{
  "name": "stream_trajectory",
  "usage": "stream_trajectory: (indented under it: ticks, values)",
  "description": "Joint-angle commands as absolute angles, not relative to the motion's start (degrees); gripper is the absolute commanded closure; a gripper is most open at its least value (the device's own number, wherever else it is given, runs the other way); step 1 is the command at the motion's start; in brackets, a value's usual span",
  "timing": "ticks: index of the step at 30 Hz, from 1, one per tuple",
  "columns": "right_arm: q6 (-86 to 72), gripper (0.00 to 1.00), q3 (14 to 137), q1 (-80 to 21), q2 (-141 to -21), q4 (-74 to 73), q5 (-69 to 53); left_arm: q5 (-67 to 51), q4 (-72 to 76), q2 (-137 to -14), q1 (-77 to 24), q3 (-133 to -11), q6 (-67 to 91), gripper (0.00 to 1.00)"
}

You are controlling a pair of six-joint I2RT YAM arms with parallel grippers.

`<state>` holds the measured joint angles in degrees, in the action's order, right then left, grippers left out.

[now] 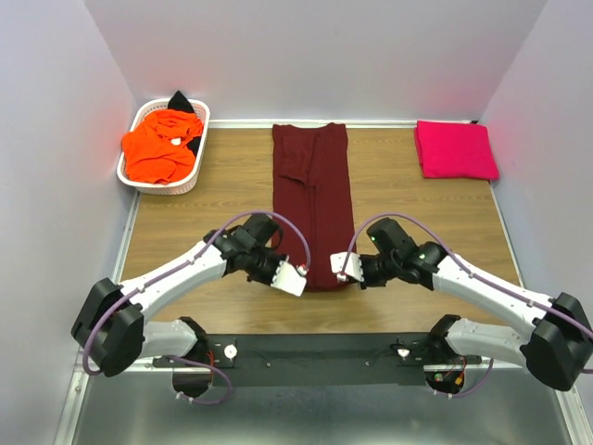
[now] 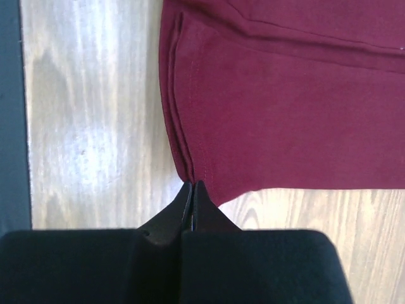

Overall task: Fold and stack the t-shirts
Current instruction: Fold the tshirt

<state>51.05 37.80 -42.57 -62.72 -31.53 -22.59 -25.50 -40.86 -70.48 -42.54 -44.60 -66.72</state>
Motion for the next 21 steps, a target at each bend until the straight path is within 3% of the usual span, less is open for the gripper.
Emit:
stream_trajectory:
  ticks: [1, 21]
  values:
    - [50.7, 0.99, 41.7, -40.6, -65.8, -31.8, -21.6, -27.3, -41.8, -74.2, -36.4, -49.8, -69.3, 1.00]
    - [64.9, 1.00, 67.1, -23.2, -97.0, -29.5, -29.1, -25.8, -35.5, -97.8, -23.9, -71.4, -78.1, 1.00]
